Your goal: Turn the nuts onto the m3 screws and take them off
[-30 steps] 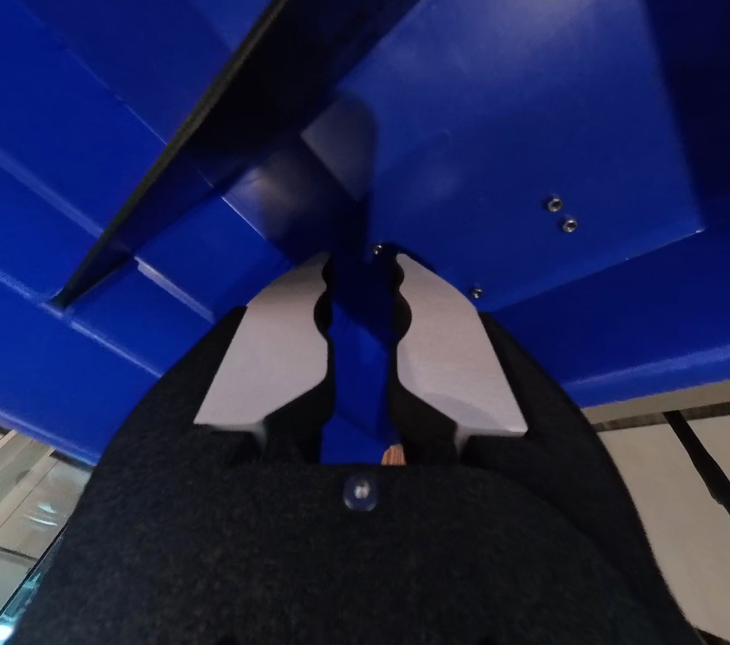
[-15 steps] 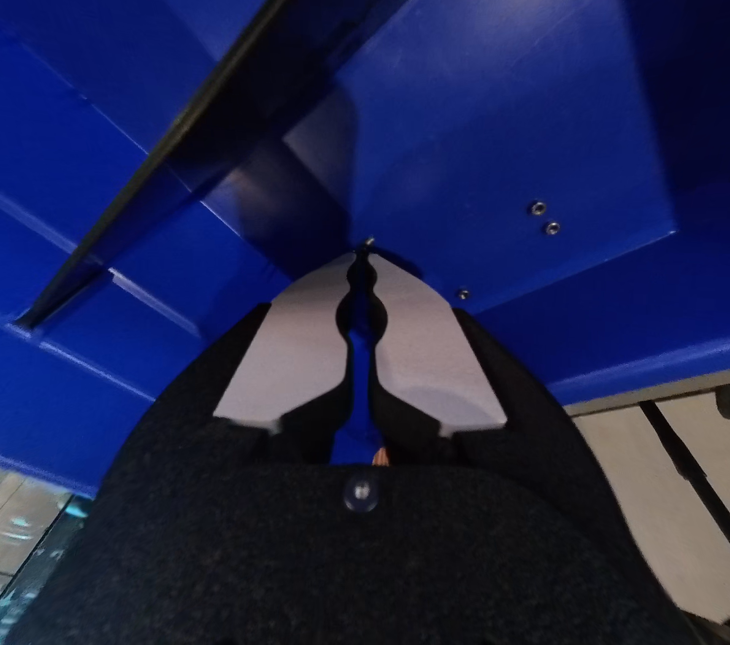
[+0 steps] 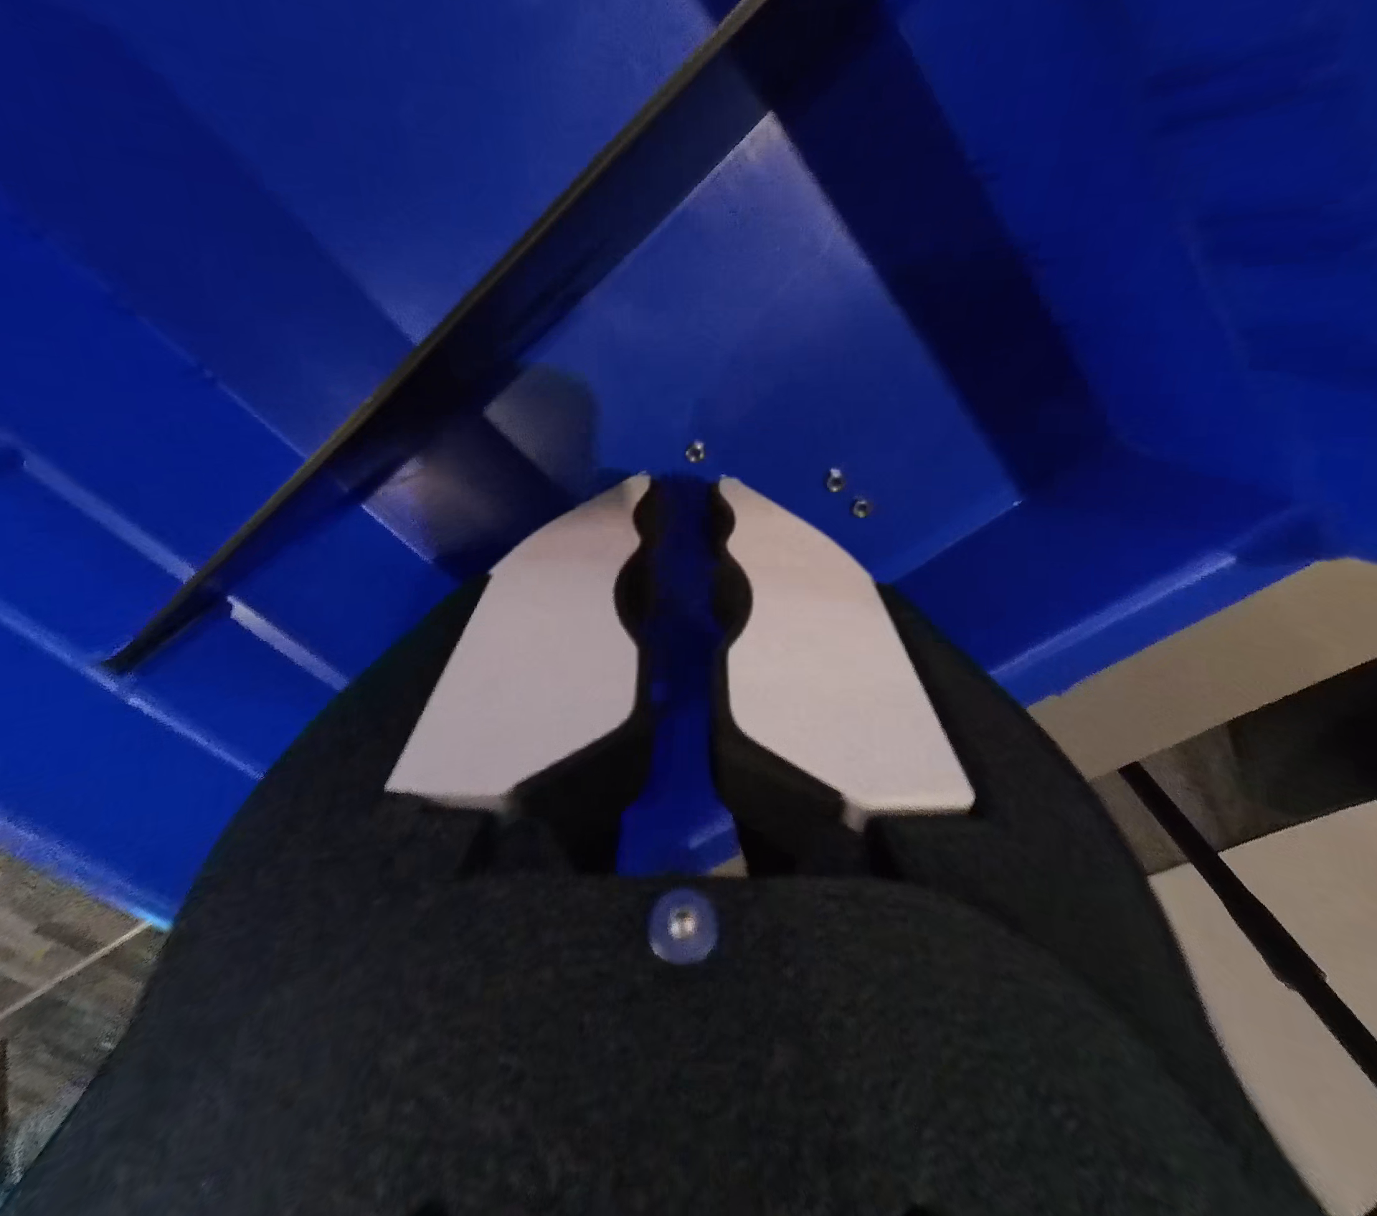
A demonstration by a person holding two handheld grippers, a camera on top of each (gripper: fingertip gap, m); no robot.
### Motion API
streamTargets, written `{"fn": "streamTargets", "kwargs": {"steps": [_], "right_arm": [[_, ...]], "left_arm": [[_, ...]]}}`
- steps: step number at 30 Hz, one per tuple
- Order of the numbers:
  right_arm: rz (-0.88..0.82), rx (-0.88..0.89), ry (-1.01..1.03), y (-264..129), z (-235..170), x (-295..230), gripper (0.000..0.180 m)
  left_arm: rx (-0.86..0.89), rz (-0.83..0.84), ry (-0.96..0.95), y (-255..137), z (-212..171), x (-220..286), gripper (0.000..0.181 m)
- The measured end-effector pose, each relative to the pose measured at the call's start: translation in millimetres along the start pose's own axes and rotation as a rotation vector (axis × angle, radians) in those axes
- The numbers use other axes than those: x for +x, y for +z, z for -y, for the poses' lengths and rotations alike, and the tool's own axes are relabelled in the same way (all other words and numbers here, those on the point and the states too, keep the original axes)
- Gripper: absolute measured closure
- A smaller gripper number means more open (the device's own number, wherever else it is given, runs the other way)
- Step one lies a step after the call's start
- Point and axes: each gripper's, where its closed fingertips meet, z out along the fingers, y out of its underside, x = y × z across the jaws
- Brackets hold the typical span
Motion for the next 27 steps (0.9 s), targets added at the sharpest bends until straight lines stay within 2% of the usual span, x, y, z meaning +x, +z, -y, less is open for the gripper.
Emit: {"fn": "streamTargets", "kwargs": {"steps": [1,11,20,27], "right_arm": [[-0.001,-0.001,-0.003,0,0,-1,0.137],[-0.02,0.005,0.0,-7,1,2,0.137],[-0.015,0.006,0.002,-4,-1,1,0.137],[-0.018,0.019,0.004,-9,0,2,0.137]], "left_arm": [[-0.006,-0.003,0.003,2,0,1,0.167],[-0.029,-0.002,-0.016,23,-2,-1,0.152],[-0.022,-0.004,0.016,25,-2,5,0.175],[-0.028,-0.014,-0.001,23,-3,5,0.175]]}}
